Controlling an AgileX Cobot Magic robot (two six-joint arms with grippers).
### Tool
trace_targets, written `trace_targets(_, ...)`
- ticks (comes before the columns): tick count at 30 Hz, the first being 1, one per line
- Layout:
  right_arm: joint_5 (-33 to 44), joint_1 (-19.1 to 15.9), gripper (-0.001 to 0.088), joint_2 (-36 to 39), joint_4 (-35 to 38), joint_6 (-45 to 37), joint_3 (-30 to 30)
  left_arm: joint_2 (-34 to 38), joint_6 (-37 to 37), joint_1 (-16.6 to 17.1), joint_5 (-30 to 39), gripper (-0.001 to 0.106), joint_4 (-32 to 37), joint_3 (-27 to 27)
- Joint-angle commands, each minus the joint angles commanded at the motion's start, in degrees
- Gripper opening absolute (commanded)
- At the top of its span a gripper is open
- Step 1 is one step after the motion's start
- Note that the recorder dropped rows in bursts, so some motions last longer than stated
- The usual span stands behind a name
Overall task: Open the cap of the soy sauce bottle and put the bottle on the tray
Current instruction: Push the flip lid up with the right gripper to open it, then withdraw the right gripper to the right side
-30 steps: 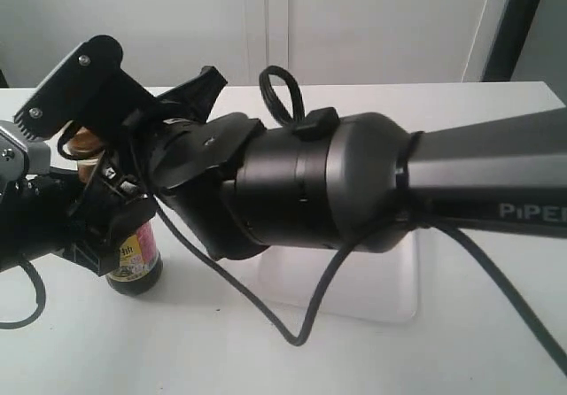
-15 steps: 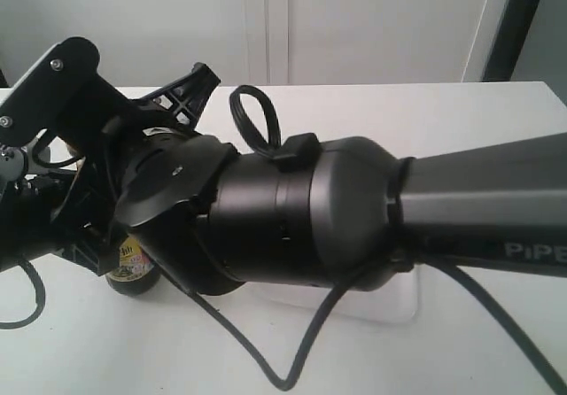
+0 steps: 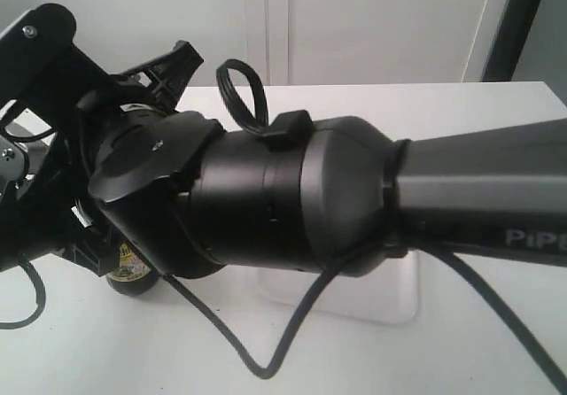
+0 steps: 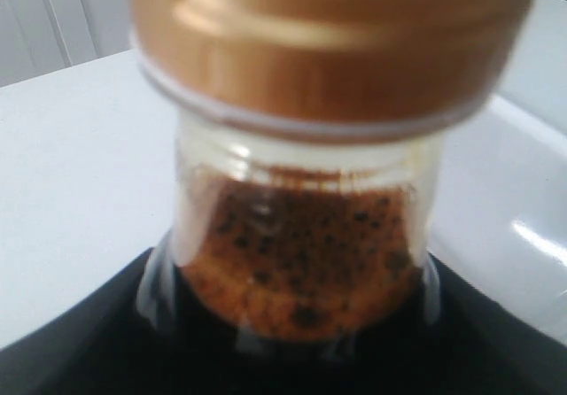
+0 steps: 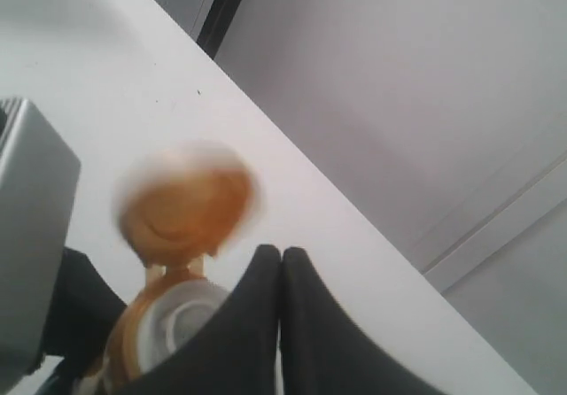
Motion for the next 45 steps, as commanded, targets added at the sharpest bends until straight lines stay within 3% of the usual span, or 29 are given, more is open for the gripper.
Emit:
trace_targets(7, -2.5, 0.0, 0.0, 0.4, 0.6, 0.0, -0.6, 0.0, 0.0, 0.0, 0.0, 0.0, 0.2, 0.0)
trace_targets(12, -2.3, -1.3, 0.0, -0.9, 5.7, 0.1, -0.6, 0.0, 0.0, 0.0, -0.2, 0.0, 0.1, 0.0)
trace_targets(20, 6.2, -6.8, 0.0, -4.9, 12.0, -1.1, -0.5, 0.0, 0.0, 0.0, -0.2, 0.0, 0.1, 0.0)
trace_targets(23, 11.6, -9.2, 0.0, -6.1, 17.4, -7.8, -0.5, 0.0, 0.0, 0.0, -0.2, 0.0, 0.1, 0.0)
trace_targets(29, 16.8, -12.7, 0.0, -8.9, 17.4, -11.1, 3.5, 0.0, -0.1, 0.0, -0.2, 0.0, 0.1, 0.0)
trace_targets(31, 21.3, -14.6, 0.0, -9.9, 17.4, -12.4, 5.5, 0.0, -0.1, 0.0, -0.2, 0.0, 0.1, 0.0)
trace_targets(34, 46.0, -21.1, 0.0, -11.3, 16.9, -15.2, 10.2, 0.0, -0.1, 0.0, -0.2, 0.0, 0.1, 0.0)
trace_targets(37, 57.7, -25.4, 0.0, -11.6, 6.8, -6.4, 11.8, 0.0, -0.2, 0.0, -0.2, 0.0, 0.1, 0.0)
trace_targets(41, 75.7, -31.4, 0.0, -11.6, -24.3, 19.6, 12.1, 0.0, -0.2, 0.0, -0.2, 0.0, 0.1, 0.0)
trace_targets(45, 78.6, -32.1, 0.0, -11.6, -53.3, 47.4, 12.1, 0.0, -0.2, 0.0, -0.3, 0.0, 0.1, 0.0)
